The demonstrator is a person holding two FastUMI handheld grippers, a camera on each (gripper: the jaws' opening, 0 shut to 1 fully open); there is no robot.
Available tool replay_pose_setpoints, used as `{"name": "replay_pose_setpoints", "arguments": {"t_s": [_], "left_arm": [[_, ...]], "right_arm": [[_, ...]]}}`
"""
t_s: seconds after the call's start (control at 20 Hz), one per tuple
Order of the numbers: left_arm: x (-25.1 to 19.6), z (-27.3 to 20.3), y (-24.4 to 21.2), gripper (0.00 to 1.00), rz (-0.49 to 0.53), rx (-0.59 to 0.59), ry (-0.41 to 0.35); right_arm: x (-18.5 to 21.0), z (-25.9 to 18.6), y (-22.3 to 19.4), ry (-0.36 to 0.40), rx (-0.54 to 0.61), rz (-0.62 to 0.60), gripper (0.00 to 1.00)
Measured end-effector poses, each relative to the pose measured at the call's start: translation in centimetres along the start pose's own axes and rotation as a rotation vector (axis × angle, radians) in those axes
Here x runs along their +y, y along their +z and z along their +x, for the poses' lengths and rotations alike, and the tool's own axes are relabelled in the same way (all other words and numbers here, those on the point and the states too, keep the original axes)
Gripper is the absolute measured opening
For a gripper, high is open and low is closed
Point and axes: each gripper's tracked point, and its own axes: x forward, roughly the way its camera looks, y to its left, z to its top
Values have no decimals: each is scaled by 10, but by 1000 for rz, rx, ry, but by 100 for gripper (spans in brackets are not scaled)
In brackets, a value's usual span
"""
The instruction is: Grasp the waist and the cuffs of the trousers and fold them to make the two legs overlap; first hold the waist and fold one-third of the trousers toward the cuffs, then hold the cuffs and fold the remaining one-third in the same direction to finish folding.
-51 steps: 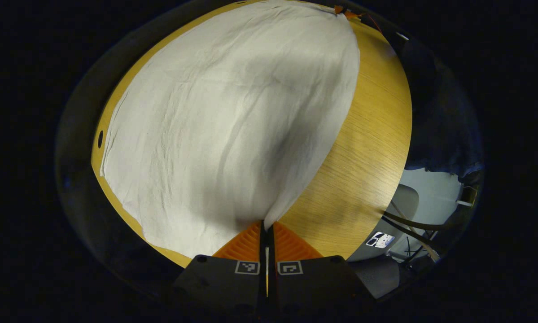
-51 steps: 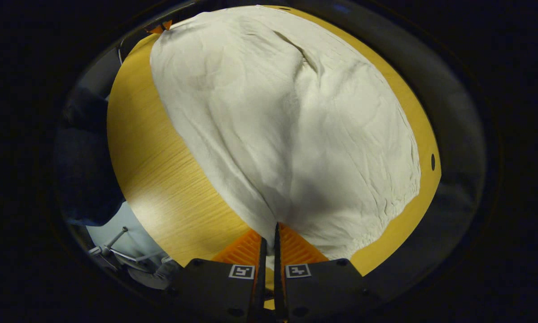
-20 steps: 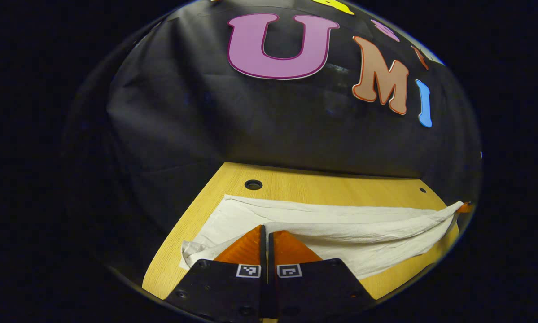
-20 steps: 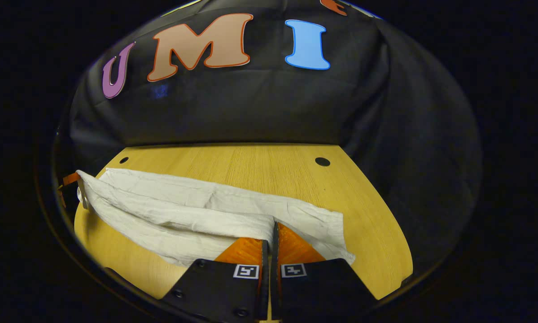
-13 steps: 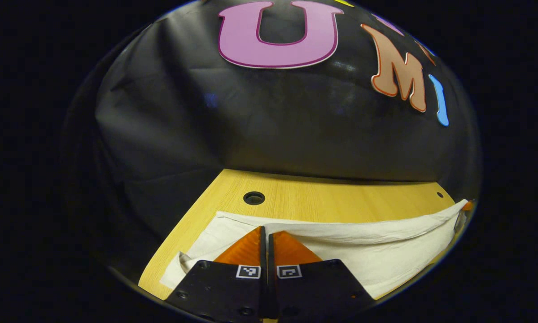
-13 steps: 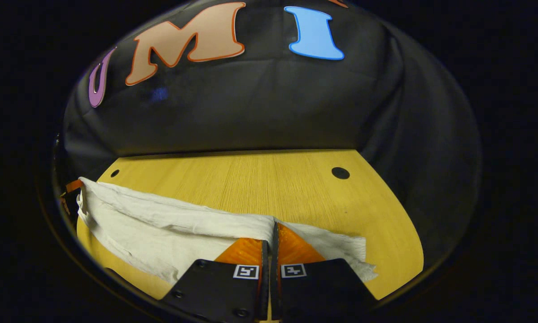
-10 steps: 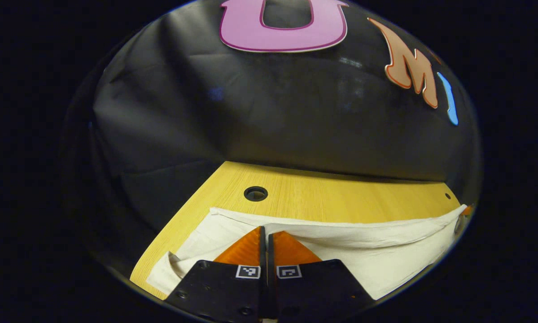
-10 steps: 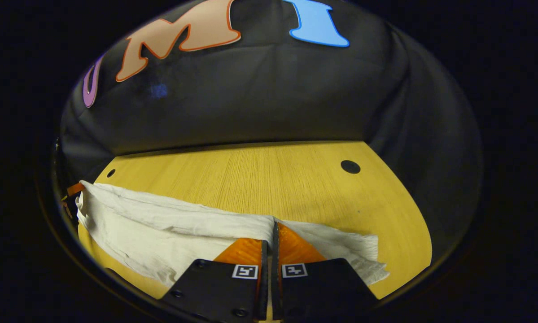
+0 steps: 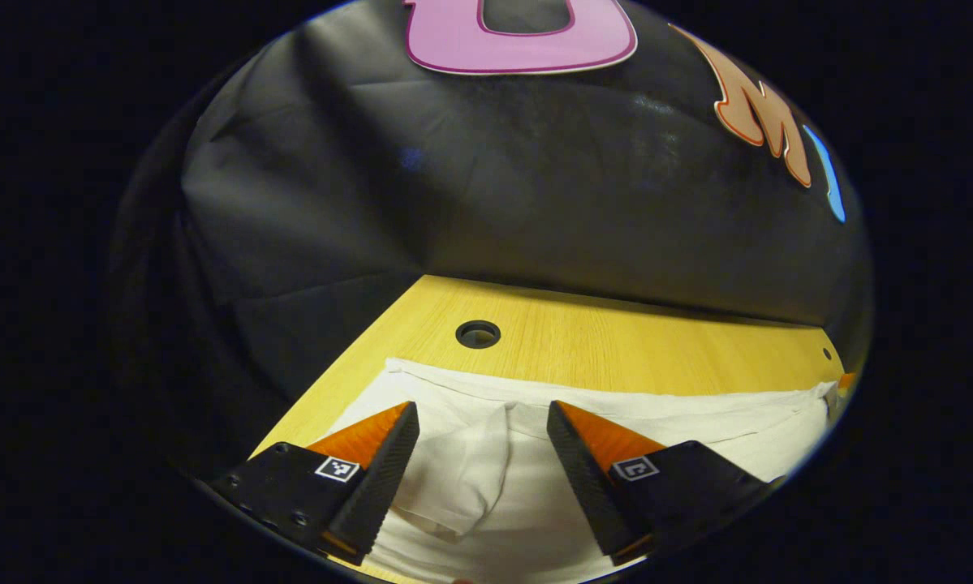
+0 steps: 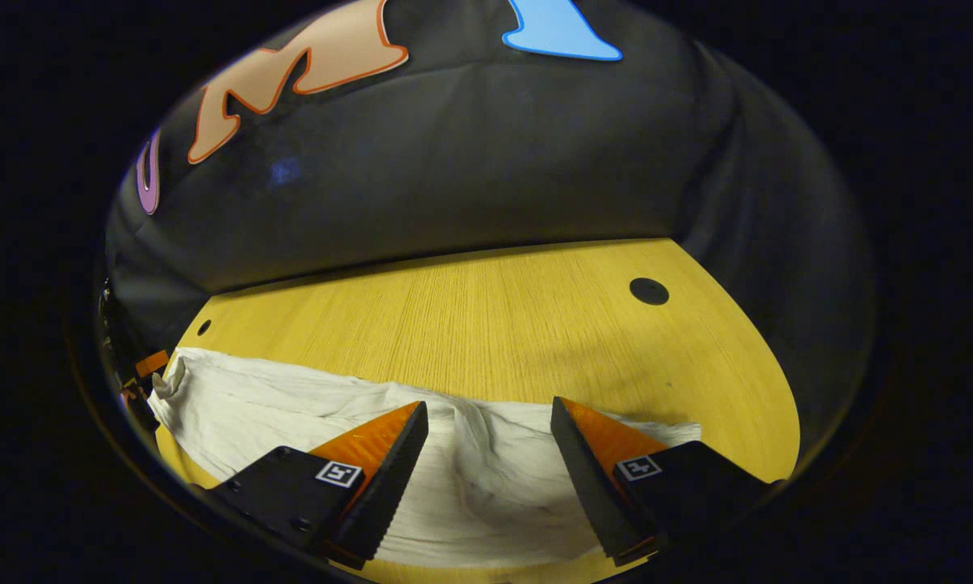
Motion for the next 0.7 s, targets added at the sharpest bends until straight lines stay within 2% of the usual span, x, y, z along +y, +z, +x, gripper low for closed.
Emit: {"name": "replay_pose_setpoints", "arguments": {"t_s": [0.05,0.2,0.4,0.7], "left_arm": [[-2,-4,5,93,-9,-5,-6],[3,-35,19,93,-14,-47,-12],[11,-80,34,93,-14,-111,7],[22,-130,24,93,-49,-127,62]], "right_arm": [[-9,-11,5,-9,-12,-3,98],[-44,-48,14,-58,-52,-27,95],[-91,-85,-5,-126,-46,-26,98],[-138,-89,-53,-176,12,77,98]]}}
